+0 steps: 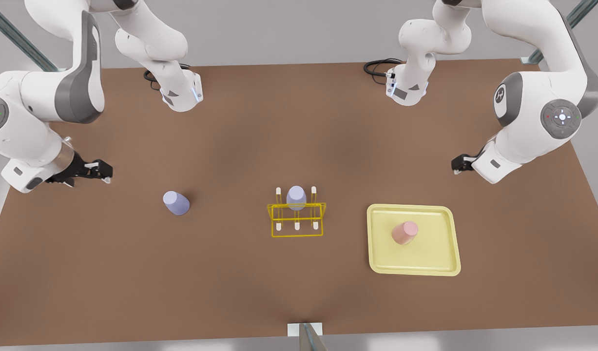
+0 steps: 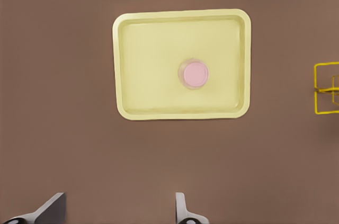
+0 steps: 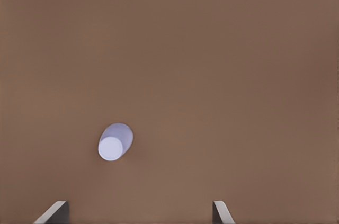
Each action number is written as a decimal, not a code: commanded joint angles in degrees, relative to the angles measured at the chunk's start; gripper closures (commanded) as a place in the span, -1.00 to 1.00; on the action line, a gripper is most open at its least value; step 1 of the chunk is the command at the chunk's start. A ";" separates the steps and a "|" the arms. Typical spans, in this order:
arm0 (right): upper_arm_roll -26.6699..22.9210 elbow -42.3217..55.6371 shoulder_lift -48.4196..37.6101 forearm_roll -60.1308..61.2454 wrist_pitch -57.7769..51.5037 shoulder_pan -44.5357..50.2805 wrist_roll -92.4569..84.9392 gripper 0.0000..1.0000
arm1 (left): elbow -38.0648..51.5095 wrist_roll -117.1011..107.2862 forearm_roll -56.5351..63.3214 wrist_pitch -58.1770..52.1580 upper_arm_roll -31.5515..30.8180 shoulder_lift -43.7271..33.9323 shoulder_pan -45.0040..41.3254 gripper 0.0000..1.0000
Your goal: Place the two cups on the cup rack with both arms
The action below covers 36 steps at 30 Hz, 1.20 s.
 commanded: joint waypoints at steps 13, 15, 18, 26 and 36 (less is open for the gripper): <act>0.52 -31.43 4.16 3.81 42.73 2.14 0.50 -1.00 | -2.14 -2.53 -1.05 30.74 -3.24 20.85 -5.15 -1.00; 0.60 -31.52 5.83 4.52 42.83 2.75 2.79 -1.00 | -3.55 -2.44 -0.96 35.31 -3.24 20.94 -5.15 -1.00; 0.69 -31.43 8.47 4.61 41.51 3.10 3.67 -1.00 | -5.84 -2.26 -0.70 37.69 -3.24 21.38 -4.80 -1.00; 0.52 -32.66 10.23 5.31 40.01 4.25 10.35 -1.00 | -8.65 -2.44 -0.96 40.06 -3.15 24.55 -3.22 -1.00; 0.61 -39.69 8.64 5.31 47.92 4.07 13.34 -1.00 | -8.74 -2.18 -1.05 44.02 -3.15 28.77 -3.22 -1.00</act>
